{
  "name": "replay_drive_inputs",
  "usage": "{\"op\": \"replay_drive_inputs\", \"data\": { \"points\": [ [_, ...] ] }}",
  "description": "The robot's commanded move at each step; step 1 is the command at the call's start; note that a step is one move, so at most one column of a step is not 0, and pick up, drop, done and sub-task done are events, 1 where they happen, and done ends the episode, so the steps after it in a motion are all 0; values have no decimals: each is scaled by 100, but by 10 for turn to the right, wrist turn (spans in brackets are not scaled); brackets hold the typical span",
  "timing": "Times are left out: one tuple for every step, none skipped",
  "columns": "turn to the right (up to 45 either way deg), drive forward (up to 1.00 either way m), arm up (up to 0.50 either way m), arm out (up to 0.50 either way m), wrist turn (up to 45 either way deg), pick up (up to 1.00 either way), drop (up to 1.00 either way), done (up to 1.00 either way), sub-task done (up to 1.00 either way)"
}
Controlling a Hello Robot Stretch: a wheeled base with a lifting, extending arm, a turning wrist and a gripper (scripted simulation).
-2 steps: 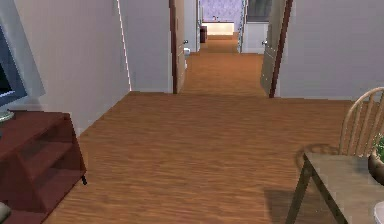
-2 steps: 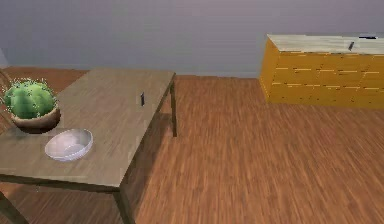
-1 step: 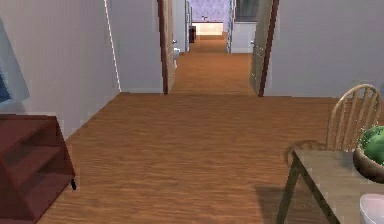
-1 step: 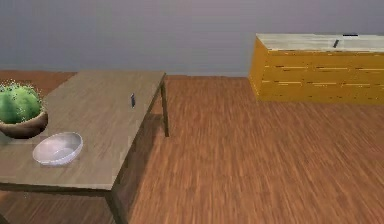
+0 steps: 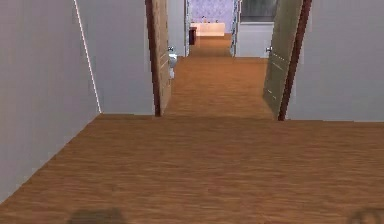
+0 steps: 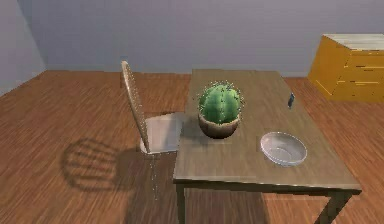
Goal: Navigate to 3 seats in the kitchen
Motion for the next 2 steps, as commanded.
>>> {"op": "replay_drive_inputs", "data": {
  "points": [
    [90,0,0,0,0,0,0,0,0],
    [0,35,0,0,0,0,0,0,0]
  ]
}}
